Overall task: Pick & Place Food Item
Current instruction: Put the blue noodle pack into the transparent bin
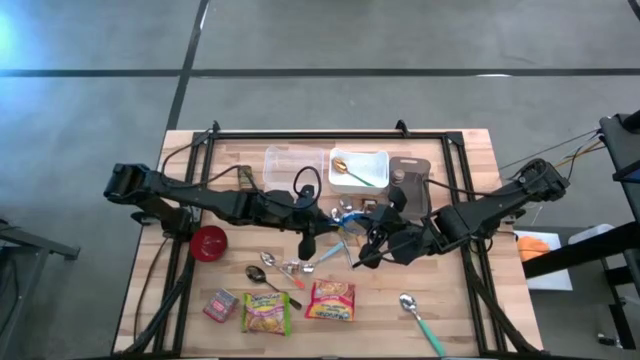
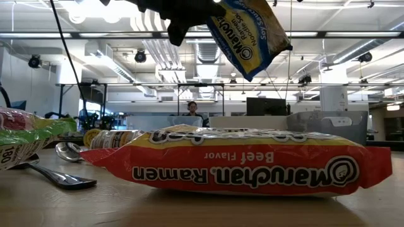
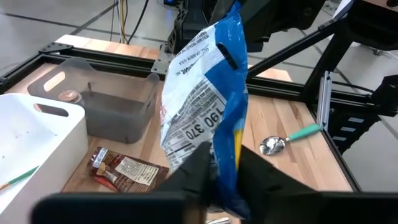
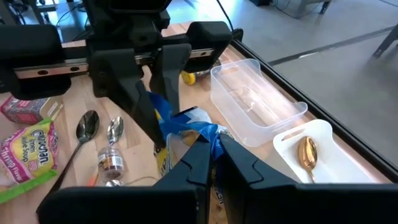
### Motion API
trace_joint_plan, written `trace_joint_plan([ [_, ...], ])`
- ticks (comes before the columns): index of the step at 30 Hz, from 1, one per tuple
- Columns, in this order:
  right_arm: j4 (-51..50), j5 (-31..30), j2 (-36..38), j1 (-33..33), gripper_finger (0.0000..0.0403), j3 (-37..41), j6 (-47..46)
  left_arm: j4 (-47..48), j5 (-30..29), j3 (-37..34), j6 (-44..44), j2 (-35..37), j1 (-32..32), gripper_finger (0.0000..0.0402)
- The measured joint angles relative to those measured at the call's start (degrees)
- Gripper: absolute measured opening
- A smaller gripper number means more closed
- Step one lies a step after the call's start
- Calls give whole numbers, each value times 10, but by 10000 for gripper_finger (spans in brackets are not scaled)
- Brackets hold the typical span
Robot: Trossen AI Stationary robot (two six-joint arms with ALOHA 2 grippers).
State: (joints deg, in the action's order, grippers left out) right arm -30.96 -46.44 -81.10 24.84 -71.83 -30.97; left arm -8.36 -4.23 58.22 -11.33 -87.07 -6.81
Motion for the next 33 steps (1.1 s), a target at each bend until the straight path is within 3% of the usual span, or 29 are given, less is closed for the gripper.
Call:
trace_joint_plan([
  [3, 0, 0, 0, 0, 11, 0, 1, 0, 2, 0, 0, 0, 0, 11],
  [10, 0, 13, 0, 0, 20, 0, 1, 2, 11, 0, -4, 0, 0, 3],
  [20, -2, 17, 0, 0, 133, 0, 29, 31, 3, 0, -9, 11, 0, 1],
  [26, -2, 16, 2, 0, 184, -9, 28, 77, -57, 0, -12, 38, 6, 0],
  [33, -5, 15, 4, 0, 198, -12, 26, 160, -112, 0, -59, 92, 29, 0],
])
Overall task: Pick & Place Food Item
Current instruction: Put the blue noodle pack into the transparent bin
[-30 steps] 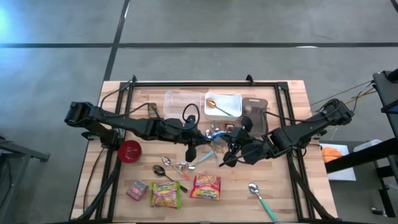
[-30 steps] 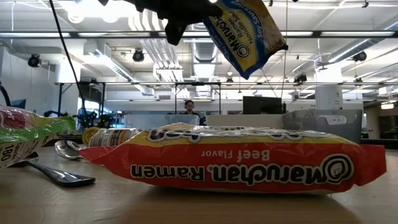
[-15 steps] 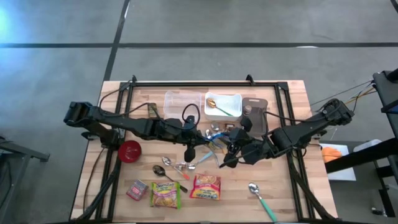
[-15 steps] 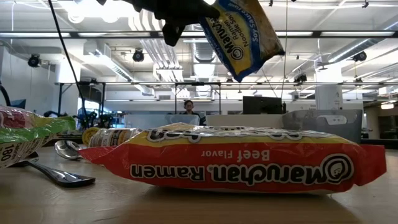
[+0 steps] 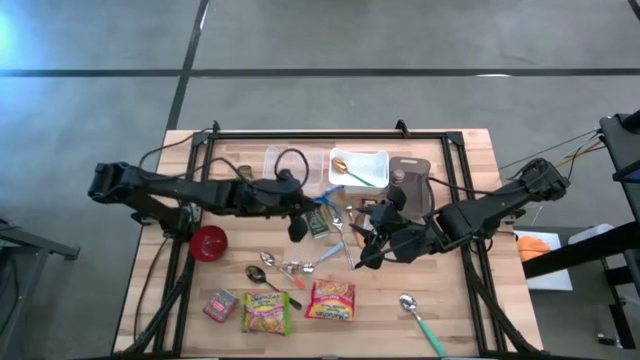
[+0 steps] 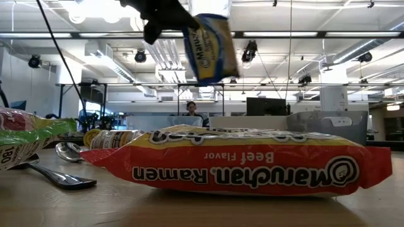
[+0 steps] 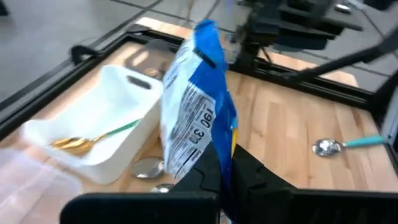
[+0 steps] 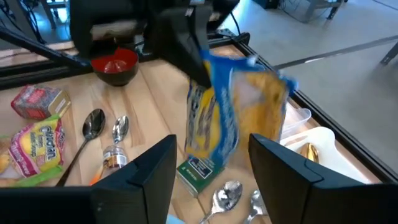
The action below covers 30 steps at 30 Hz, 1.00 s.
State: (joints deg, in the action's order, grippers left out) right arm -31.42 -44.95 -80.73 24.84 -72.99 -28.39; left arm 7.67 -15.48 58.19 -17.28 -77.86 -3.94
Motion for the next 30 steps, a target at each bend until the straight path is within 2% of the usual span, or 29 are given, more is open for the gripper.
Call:
trace_joint_plan([
  [6, 0, 0, 0, 0, 199, 2, -9, 77, -63, 0, -37, 42, 36, 0],
  [10, -1, -1, 0, 0, 199, 7, -16, 117, -89, 0, -63, 57, 83, 0],
  [15, -16, -15, 0, 0, 199, 26, -63, 142, -89, 0, -81, 58, 159, 0],
  [21, -109, -68, 0, 1, 199, 47, -152, 170, -67, 0, -83, 57, 236, 0],
  [26, -134, -78, 0, 1, 199, 78, -208, 210, -60, -5, -87, 55, 269, 0],
  [30, -134, -78, 5, 0, 199, 90, -212, 215, -61, -17, -101, 49, 278, 0],
])
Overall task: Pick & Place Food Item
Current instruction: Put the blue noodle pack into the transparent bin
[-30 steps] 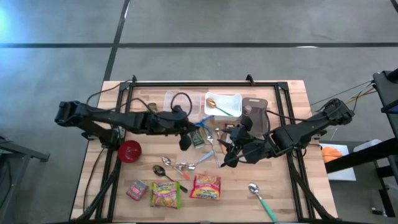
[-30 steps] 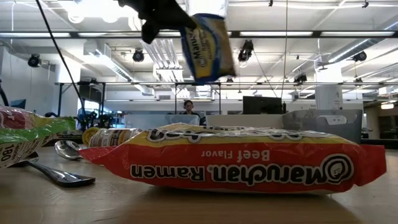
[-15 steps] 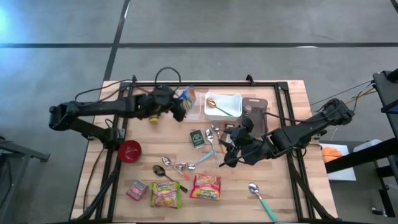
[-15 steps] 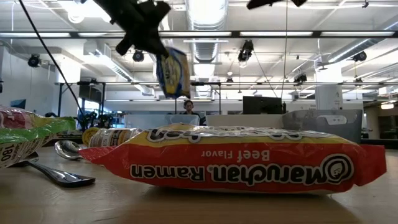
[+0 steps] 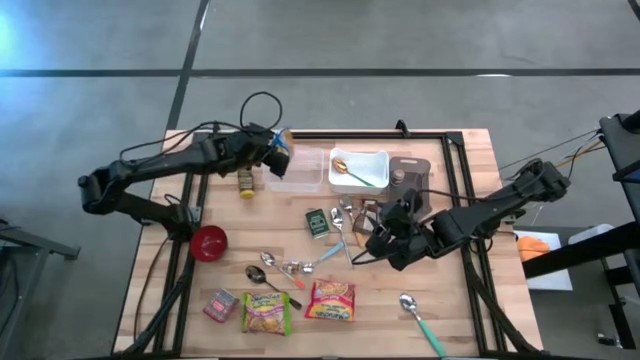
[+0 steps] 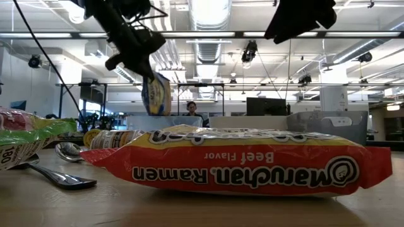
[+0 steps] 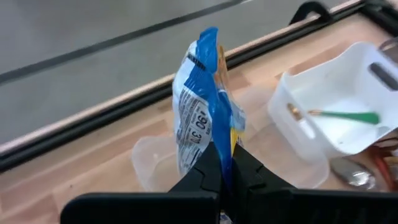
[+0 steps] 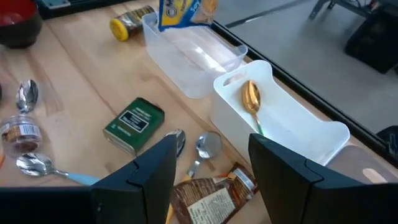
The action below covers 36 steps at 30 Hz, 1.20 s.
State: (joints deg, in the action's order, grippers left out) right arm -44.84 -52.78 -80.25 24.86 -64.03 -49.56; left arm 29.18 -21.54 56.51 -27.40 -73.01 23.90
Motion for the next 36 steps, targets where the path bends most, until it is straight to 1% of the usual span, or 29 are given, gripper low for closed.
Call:
trace_joint_plan([
  [3, 1, 0, 9, 0, 199, 2, -10, -6, -1, -16, -4, -10, 2, 0],
  [12, 3, 1, 18, 1, 199, 14, -26, -20, -30, -63, -31, -33, 2, 0],
  [29, 5, 2, 18, 1, 199, 15, -23, -63, -31, -119, -46, -33, 2, 0],
  [36, 5, 3, 17, 1, 199, 15, -23, -67, -29, -128, -46, -32, 2, 0],
])
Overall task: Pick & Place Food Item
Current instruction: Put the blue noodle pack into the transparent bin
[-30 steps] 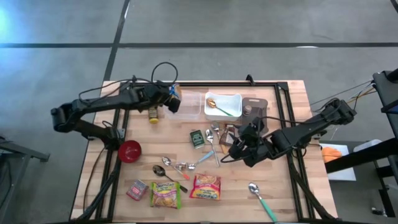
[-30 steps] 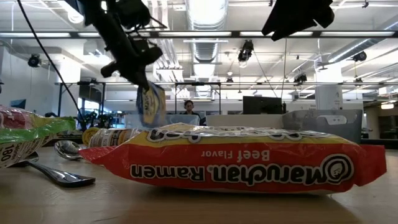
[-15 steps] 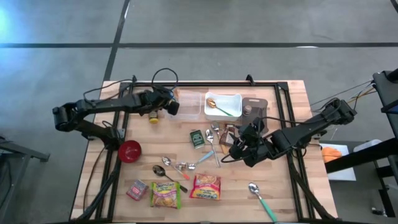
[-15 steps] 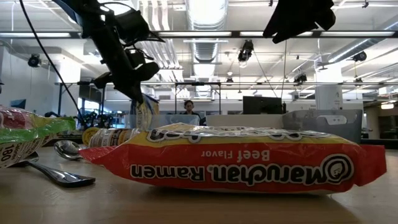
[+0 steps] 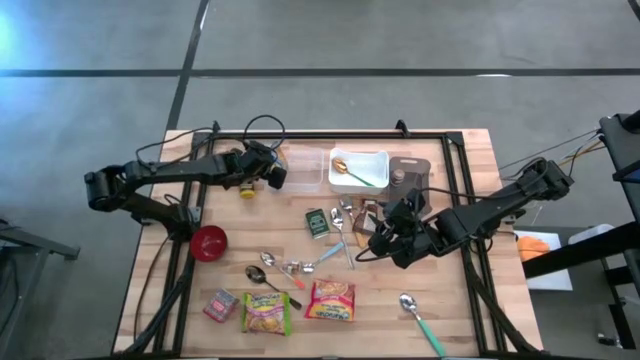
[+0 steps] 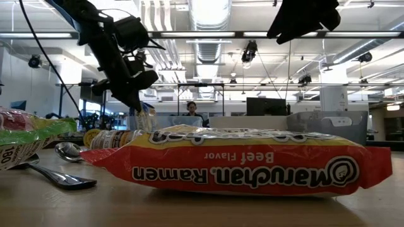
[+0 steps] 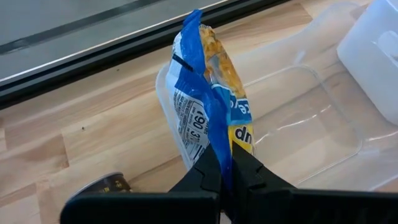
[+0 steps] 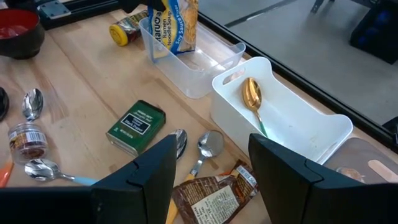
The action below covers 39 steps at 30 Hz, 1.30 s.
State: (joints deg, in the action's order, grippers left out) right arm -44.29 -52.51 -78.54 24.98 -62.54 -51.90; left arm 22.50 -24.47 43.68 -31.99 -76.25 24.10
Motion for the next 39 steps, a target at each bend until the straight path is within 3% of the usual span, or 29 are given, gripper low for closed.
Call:
trace_joint_plan([
  [7, 0, 0, 0, 0, 199, 0, 0, 0, 2, 1, 4, 0, 0, 11],
  [19, 0, 1, 0, 0, 199, 0, 0, 15, 23, 1, 6, 0, 0, 110],
  [30, 0, 4, 0, 0, 199, 4, 0, 24, 24, 8, 33, 3, 0, 167],
  [39, 0, 5, -1, 0, 199, 5, -1, 109, 22, 57, 56, 3, 0, 213],
])
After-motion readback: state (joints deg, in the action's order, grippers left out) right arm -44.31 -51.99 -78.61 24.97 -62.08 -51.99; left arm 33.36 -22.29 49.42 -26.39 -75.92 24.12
